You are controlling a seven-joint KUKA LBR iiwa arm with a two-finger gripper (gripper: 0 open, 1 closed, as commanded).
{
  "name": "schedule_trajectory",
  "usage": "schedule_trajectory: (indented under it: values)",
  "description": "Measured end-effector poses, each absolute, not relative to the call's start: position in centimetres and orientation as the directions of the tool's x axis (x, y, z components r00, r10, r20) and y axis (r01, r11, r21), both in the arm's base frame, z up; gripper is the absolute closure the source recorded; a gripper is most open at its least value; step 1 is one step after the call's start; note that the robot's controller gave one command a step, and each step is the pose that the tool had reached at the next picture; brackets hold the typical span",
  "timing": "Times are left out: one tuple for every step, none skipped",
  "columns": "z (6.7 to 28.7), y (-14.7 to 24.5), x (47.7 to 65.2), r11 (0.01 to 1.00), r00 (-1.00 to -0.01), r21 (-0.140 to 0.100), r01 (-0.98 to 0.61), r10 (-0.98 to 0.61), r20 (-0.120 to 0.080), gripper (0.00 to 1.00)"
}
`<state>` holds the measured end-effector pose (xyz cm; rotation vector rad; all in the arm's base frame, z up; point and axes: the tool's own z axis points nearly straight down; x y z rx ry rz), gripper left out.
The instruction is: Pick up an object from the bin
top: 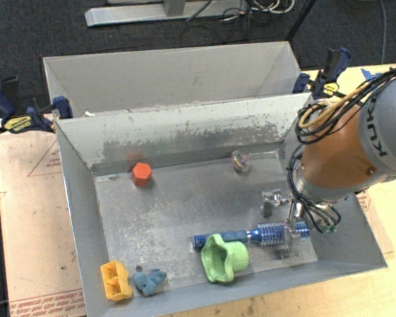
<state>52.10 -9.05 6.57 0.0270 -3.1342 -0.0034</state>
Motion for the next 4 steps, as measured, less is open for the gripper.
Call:
schedule_trajectory:
  values:
    - [10.0,-7.4,51.4,0.988,-0.988,0.002,0.154,0.154,-0.002,0.00]
    - [11.6,-7.7,51.3,0.995,-0.995,0.000,0.102,0.102,-0.003,0.00]
    - [6.7,-7.8,51.5,0.993,-0.993,0.001,0.114,0.114,0.004,0.00]
    - [6.7,-7.7,51.5,0.994,-0.994,0.001,0.113,0.113,0.003,0.00]
